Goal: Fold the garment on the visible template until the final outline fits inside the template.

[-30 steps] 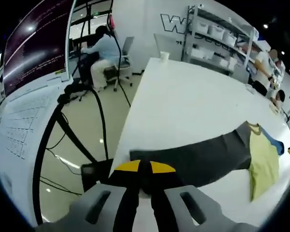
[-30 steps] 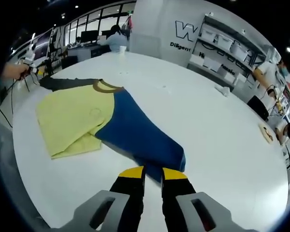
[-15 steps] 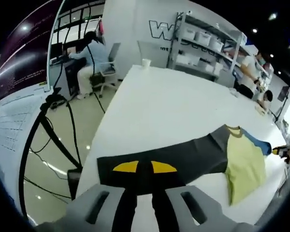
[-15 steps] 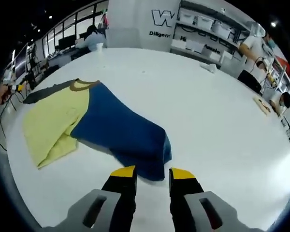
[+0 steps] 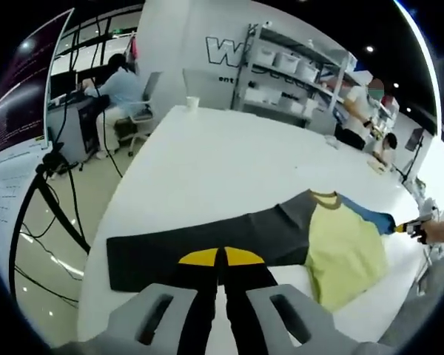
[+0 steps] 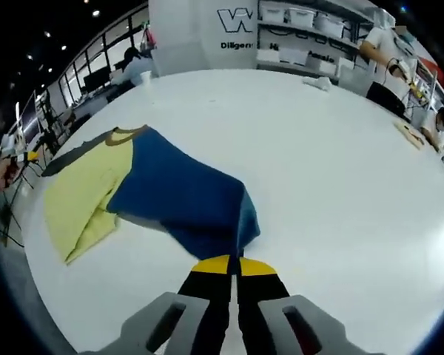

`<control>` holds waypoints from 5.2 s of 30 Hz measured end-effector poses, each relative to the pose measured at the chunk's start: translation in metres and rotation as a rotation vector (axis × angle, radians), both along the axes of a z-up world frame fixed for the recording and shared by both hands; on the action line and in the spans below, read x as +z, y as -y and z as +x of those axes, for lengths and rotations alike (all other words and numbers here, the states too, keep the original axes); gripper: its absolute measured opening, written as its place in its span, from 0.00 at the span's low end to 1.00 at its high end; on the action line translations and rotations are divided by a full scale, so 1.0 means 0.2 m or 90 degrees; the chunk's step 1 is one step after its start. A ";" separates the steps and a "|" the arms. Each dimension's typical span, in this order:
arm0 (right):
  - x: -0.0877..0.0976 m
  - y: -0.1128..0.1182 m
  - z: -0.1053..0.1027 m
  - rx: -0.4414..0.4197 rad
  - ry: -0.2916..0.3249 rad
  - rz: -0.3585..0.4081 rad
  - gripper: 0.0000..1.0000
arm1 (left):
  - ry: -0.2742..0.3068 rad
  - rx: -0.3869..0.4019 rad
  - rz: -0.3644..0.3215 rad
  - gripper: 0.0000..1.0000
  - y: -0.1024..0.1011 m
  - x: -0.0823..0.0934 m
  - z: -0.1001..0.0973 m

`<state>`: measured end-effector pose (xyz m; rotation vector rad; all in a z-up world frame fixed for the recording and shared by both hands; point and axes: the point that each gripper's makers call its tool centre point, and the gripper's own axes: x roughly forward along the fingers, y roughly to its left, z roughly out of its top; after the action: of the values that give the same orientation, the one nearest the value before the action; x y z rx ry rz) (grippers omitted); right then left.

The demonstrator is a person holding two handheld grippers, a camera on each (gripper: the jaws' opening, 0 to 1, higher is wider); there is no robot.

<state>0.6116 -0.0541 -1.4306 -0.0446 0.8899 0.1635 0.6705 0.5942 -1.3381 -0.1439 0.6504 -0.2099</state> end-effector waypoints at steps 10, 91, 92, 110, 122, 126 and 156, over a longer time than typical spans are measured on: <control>0.32 0.05 0.03 0.022 0.052 -0.022 0.00 | -0.001 -0.007 0.007 0.00 0.00 0.00 -0.02; 0.23 0.51 -0.24 -0.188 -0.066 -0.085 0.00 | 0.023 -0.094 0.012 0.00 0.30 0.11 -0.02; 0.23 0.52 -0.25 -0.180 -0.076 -0.099 0.00 | 0.025 -0.095 0.014 0.00 0.30 0.12 -0.02; 0.28 0.66 -0.17 -0.133 -0.123 -0.255 0.00 | 0.016 -0.127 0.029 0.00 0.36 0.09 -0.07; 0.25 0.23 -0.17 -0.060 -0.036 -0.154 0.03 | -0.066 -0.237 0.043 0.01 0.56 -0.16 -0.26; 0.22 -0.08 -0.16 0.031 0.005 -0.098 0.05 | -0.098 -0.284 0.049 0.03 0.60 -0.28 -0.32; 0.02 -1.24 -0.38 0.487 0.087 0.009 0.29 | -0.132 -0.425 0.115 0.09 0.79 -0.51 -0.51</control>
<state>0.5364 0.1932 -1.4264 -0.3802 0.6990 0.8693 0.5691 0.4367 -1.4391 0.2355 0.9056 -0.7837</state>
